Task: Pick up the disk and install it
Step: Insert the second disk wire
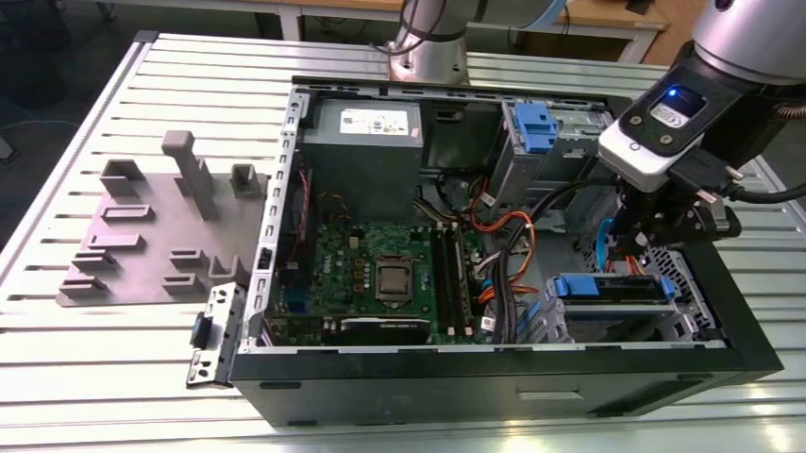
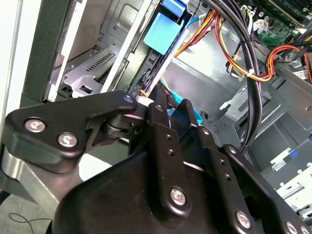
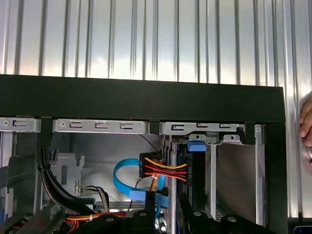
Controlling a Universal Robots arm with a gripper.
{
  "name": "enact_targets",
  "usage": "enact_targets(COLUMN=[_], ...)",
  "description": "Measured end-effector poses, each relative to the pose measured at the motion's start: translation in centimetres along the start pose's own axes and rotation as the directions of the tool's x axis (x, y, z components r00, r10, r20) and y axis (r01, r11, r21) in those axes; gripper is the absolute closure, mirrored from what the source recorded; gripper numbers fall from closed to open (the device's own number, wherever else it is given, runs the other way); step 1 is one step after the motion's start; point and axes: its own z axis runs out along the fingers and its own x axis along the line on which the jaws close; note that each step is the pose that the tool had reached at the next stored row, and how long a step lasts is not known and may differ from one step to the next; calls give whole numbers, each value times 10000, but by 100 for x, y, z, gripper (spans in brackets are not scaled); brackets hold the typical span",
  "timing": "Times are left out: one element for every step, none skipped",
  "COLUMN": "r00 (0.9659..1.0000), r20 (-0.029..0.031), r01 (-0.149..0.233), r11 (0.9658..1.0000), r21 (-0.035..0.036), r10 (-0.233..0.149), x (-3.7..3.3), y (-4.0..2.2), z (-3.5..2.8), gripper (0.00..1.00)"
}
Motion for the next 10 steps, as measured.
enact_targets(r00=[10000, 10000, 10000, 10000, 10000, 9999, 9999, 9999, 9999, 9998], r20=[-2, -4, -4, -5, -6, -6, -8, -9, -11, -11], r01=[20, 39, 56, 74, 91, 106, 123, 140, 157, 176], r11=[10000, 10000, 10000, 10000, 10000, 9999, 9999, 9999, 9999, 9998], r21=[-2, -4, -6, -7, -9, -10, -11, -13, -15, -16], r10=[-20, -39, -56, -74, -91, -106, -123, -140, -158, -176], x=[3, 4, 6, 7, 7, 8, 8, 8, 9, 9], y=[0, -1, -1, -1, -1, -2, -2, -2, -2, -2], z=[8, 15, 20, 24, 27, 29, 31, 33, 35, 36], gripper=[69, 69, 69, 70, 70, 76, 82, 82, 84, 84])
